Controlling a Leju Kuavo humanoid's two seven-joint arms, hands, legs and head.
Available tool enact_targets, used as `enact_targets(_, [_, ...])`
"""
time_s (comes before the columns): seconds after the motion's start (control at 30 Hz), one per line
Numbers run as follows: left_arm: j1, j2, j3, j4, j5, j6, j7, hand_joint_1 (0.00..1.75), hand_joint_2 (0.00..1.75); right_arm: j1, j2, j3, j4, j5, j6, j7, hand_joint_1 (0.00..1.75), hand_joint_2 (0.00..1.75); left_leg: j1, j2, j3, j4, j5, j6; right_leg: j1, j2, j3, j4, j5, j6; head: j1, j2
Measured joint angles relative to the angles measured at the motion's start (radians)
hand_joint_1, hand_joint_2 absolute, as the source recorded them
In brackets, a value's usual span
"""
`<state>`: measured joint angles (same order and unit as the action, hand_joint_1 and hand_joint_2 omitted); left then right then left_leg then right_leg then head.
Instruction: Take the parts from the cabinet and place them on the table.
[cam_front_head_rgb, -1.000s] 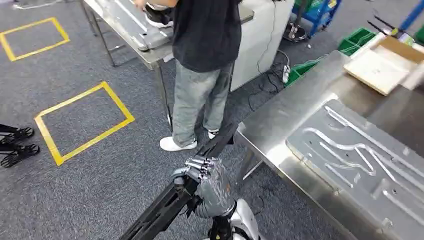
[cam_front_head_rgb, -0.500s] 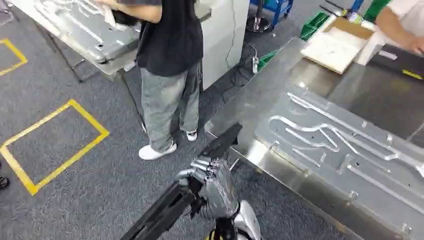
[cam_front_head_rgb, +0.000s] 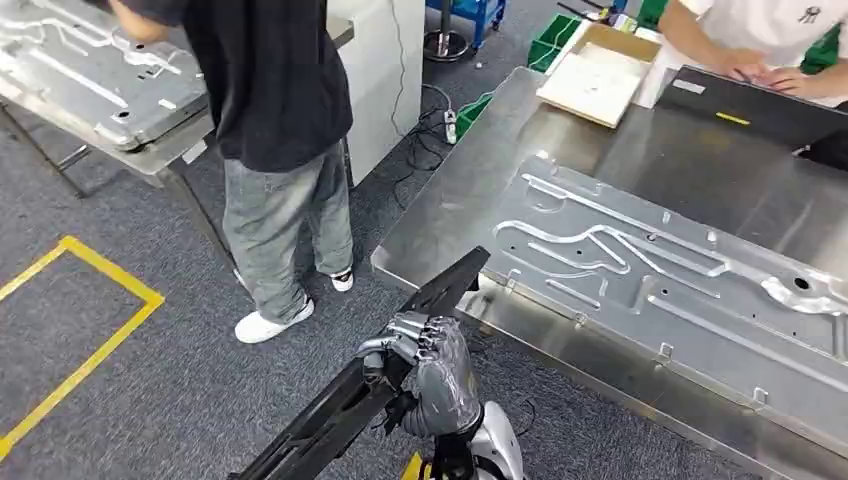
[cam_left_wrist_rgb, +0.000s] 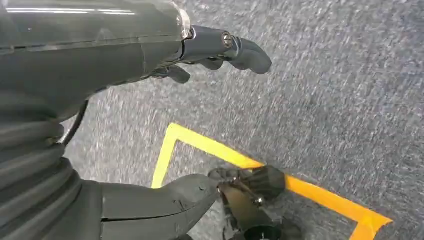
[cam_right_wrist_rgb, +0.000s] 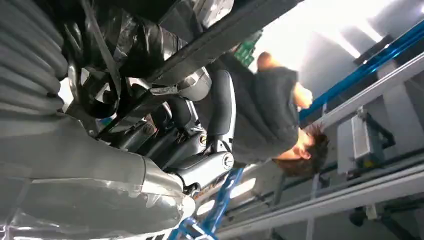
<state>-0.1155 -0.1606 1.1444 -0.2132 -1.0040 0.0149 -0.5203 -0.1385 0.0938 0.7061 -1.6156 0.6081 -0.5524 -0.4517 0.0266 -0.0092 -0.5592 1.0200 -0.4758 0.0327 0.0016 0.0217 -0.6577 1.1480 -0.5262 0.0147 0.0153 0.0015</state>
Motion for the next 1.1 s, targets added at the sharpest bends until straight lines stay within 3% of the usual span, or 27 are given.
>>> enact_targets(0.07, [0.006, 0.002, 0.000, 0.000, 0.000, 0.000, 0.000, 0.00, 1.75, 0.002, 0.000, -0.002, 0.000, 0.000, -0.001, 0.000, 1.75, 1.75, -0.002, 0.030, 0.000, 0.000, -0.003, 0.002, -0.006, -0.013, -0.083, 0.159, -0.066, 0.006, 0.000, 0.000])
enact_targets(0.1, [0.005, 0.003, 0.000, 0.000, -0.002, -0.001, 0.000, 0.00, 1.75, 0.003, 0.000, -0.003, 0.000, 0.000, -0.001, 0.000, 1.75, 1.75, -0.002, 0.044, 0.001, 0.001, -0.005, 0.002, -0.009, -0.015, -0.105, 0.196, -0.067, 0.007, 0.000, 0.000])
enact_targets(0.13, [0.005, 0.003, 0.000, 0.000, -0.003, -0.002, 0.000, 0.00, 1.75, 0.005, 0.000, -0.005, 0.000, 0.000, -0.002, 0.000, 1.75, 1.75, -0.002, 0.057, 0.003, 0.001, -0.007, 0.000, -0.012, -0.018, -0.100, 0.180, -0.042, 0.008, 0.000, 0.000])
enact_targets(0.17, [0.004, 0.003, 0.000, 0.000, -0.005, -0.003, -0.001, 0.00, 1.75, 0.006, 0.000, -0.006, -0.001, 0.000, -0.002, 0.000, 1.75, 1.75, -0.002, 0.067, 0.007, 0.001, -0.010, -0.003, -0.014, -0.021, -0.074, 0.125, -0.002, 0.008, 0.000, 0.000])
enact_targets(0.2, [0.001, 0.003, 0.000, 0.000, -0.008, -0.004, -0.003, 0.00, 1.75, 0.006, 0.000, -0.007, -0.002, 0.000, -0.004, 0.000, 1.75, 1.75, -0.002, 0.077, 0.013, 0.001, -0.014, -0.005, -0.014, -0.031, -0.029, 0.039, 0.047, 0.005, 0.000, 0.000])
enact_targets(0.23, [-0.003, 0.002, 0.000, 0.000, -0.010, -0.007, -0.005, 0.00, 1.75, 0.006, 0.000, -0.008, -0.004, 0.000, -0.007, 0.000, 1.75, 1.75, -0.002, 0.084, 0.019, 0.001, -0.018, -0.009, -0.010, -0.065, 0.023, -0.058, 0.089, -0.004, 0.000, 0.000])
enact_targets(0.27, [-0.006, 0.002, 0.000, 0.000, -0.010, -0.008, -0.007, 0.00, 1.75, 0.004, 0.001, -0.009, -0.005, 0.000, -0.008, 0.000, 1.75, 1.75, -0.009, 0.092, 0.023, 0.002, -0.024, -0.018, 0.006, -0.111, 0.047, -0.106, 0.077, -0.010, 0.000, 0.000])
enact_targets(0.4, [-0.014, 0.002, 0.000, 0.000, -0.010, -0.008, -0.007, 0.00, 1.75, 0.006, 0.003, -0.012, -0.006, 0.000, -0.014, 0.000, 1.75, 1.75, -0.011, 0.136, 0.040, -0.008, -0.032, -0.038, 0.010, -0.061, 0.042, -0.116, 0.080, -0.030, 0.000, 0.000])
enact_targets(0.43, [-0.016, 0.003, 0.000, 0.000, -0.010, -0.009, -0.007, 0.00, 1.75, 0.009, 0.003, -0.013, -0.008, 0.000, -0.014, 0.000, 1.75, 1.75, -0.005, 0.107, 0.038, 0.002, -0.043, -0.044, -0.004, -0.053, 0.051, -0.126, 0.086, -0.038, -0.001, 0.000])
enact_targets(0.47, [-0.017, 0.003, 0.000, 0.000, -0.010, -0.010, -0.009, 0.00, 1.75, 0.008, 0.004, -0.014, -0.010, 0.001, -0.017, -0.001, 1.75, 1.75, -0.003, 0.057, 0.025, 0.037, -0.068, -0.044, -0.004, -0.044, 0.053, -0.129, 0.086, -0.045, 0.000, 0.000])
enact_targets(0.5, [-0.016, 0.003, 0.000, 0.000, -0.010, -0.010, -0.009, 0.00, 1.75, 0.007, 0.006, -0.015, -0.011, 0.000, -0.017, -0.001, 1.75, 1.75, -0.003, 0.031, -0.008, 0.108, -0.109, -0.046, -0.005, -0.035, 0.052, -0.129, 0.086, -0.050, -0.002, 0.000])
enact_targets(0.57, [-0.009, 0.003, 0.000, 0.000, -0.010, -0.010, -0.008, 0.00, 1.75, 0.008, 0.006, -0.018, -0.010, 0.000, -0.018, -0.001, 1.75, 1.75, -0.003, 0.017, -0.089, 0.271, -0.177, -0.051, -0.004, -0.010, 0.052, -0.127, 0.084, -0.053, -0.002, 0.000])
enact_targets(0.6, [-0.005, 0.003, 0.000, 0.000, -0.010, -0.010, -0.008, 0.00, 1.75, 0.010, 0.006, -0.020, -0.010, 0.000, -0.020, -0.001, 1.75, 1.75, -0.003, 0.016, -0.117, 0.316, -0.180, -0.052, -0.002, 0.006, 0.053, -0.125, 0.084, -0.054, -0.002, 0.000])
enact_targets(0.63, [-0.003, 0.004, 0.000, 0.000, -0.009, -0.010, -0.008, 0.00, 1.75, 0.011, 0.006, -0.021, -0.011, 0.000, -0.022, -0.001, 1.75, 1.75, -0.003, 0.016, -0.121, 0.310, -0.157, -0.051, -0.002, 0.020, 0.053, -0.124, 0.084, -0.054, -0.002, 0.000])
enact_targets(0.67, [-0.002, 0.004, 0.000, 0.000, -0.009, -0.010, -0.008, 0.00, 1.75, 0.011, 0.006, -0.023, -0.011, 0.001, -0.026, 0.000, 1.75, 1.75, -0.003, 0.014, -0.103, 0.257, -0.113, -0.049, -0.002, 0.035, 0.055, -0.122, 0.082, -0.052, -0.002, 0.000])
enact_targets(0.7, [-0.002, 0.005, 0.000, 0.000, -0.009, -0.010, -0.008, 0.00, 1.75, 0.012, 0.006, -0.026, -0.011, 0.002, -0.028, 0.001, 1.75, 1.75, -0.003, 0.009, -0.069, 0.169, -0.059, -0.046, -0.002, 0.050, 0.057, -0.119, 0.081, -0.050, -0.002, 0.000])
enact_targets(0.73, [-0.002, 0.005, 0.000, 0.000, -0.009, -0.010, -0.008, 0.00, 1.75, 0.014, 0.006, -0.028, -0.011, 0.003, -0.030, 0.001, 1.75, 1.75, -0.003, -0.013, -0.032, 0.081, -0.012, -0.042, -0.003, 0.062, 0.058, -0.115, 0.078, -0.046, -0.002, 0.000])
enact_targets(0.77, [0.000, 0.007, 0.000, 0.000, -0.009, -0.010, -0.007, 0.00, 1.75, 0.016, 0.006, -0.033, -0.013, 0.005, -0.032, 0.001, 1.75, 1.75, -0.001, -0.074, -0.012, 0.027, -0.006, -0.036, -0.003, 0.071, 0.054, -0.110, 0.075, -0.041, -0.001, 0.000])
enact_targets(0.83, [0.001, 0.006, 0.000, 0.000, -0.008, -0.010, -0.006, 0.00, 1.75, 0.018, 0.006, -0.040, -0.013, 0.006, -0.037, 0.003, 1.75, 1.75, -0.004, -0.066, -0.006, 0.011, -0.010, -0.035, -0.006, 0.090, 0.043, -0.106, 0.077, -0.028, -0.001, 0.000])
enact_targets(0.9, [0.001, 0.006, 0.000, 0.000, -0.009, -0.010, -0.006, 0.00, 1.75, 0.024, 0.006, -0.051, -0.016, 0.008, -0.042, 0.006, 1.75, 1.75, -0.005, -0.048, -0.004, 0.010, -0.006, -0.025, -0.006, 0.113, 0.041, -0.114, 0.084, -0.014, -0.001, 0.000])
enact_targets(0.93, [0.001, -0.002, 0.000, 0.000, -0.009, -0.012, -0.006, 0.00, 1.75, 0.026, 0.005, -0.057, -0.019, 0.010, -0.043, 0.007, 1.75, 1.75, 0.008, -0.036, 0.000, 0.000, -0.001, -0.018, -0.001, 0.114, 0.041, -0.111, 0.082, -0.011, -0.002, 0.000])
enact_targets(0.97, [-0.001, 0.003, 0.000, 0.000, -0.009, -0.012, -0.006, 0.00, 1.75, 0.027, 0.003, -0.066, -0.023, 0.012, -0.048, 0.007, 1.75, 1.75, 0.007, -0.023, 0.004, -0.007, 0.002, -0.009, 0.003, 0.039, 0.034, -0.086, 0.062, -0.005, 0.004, 0.000])
enact_targets(1.0, [0.000, 0.003, 0.000, 0.000, -0.009, -0.012, -0.007, 0.00, 1.75, 0.026, 0.001, -0.074, -0.024, 0.012, -0.051, 0.009, 1.75, 1.75, 0.005, -0.009, 0.006, -0.009, 0.002, -0.003, -0.001, 0.006, 0.008, -0.033, 0.029, -0.001, 0.004, 0.000])
enact_targets(1.07, [0.005, 0.003, 0.000, 0.000, -0.008, -0.012, -0.007, 0.00, 1.75, 0.029, -0.002, -0.089, -0.024, 0.012, -0.057, 0.011, 1.75, 1.75, 0.001, 0.021, 0.006, -0.008, -0.001, 0.000, -0.010, -0.013, -0.075, 0.124, -0.042, 0.008, 0.004, 0.000])
enact_targets(1.1, [0.006, 0.003, 0.000, 0.000, -0.008, -0.012, -0.006, 0.00, 1.75, 0.030, -0.007, -0.100, -0.024, 0.011, -0.060, 0.015, 1.75, 1.75, 0.000, 0.027, 0.006, -0.007, -0.003, -0.001, -0.014, -0.015, -0.102, 0.175, -0.054, 0.013, 0.005, 0.000])
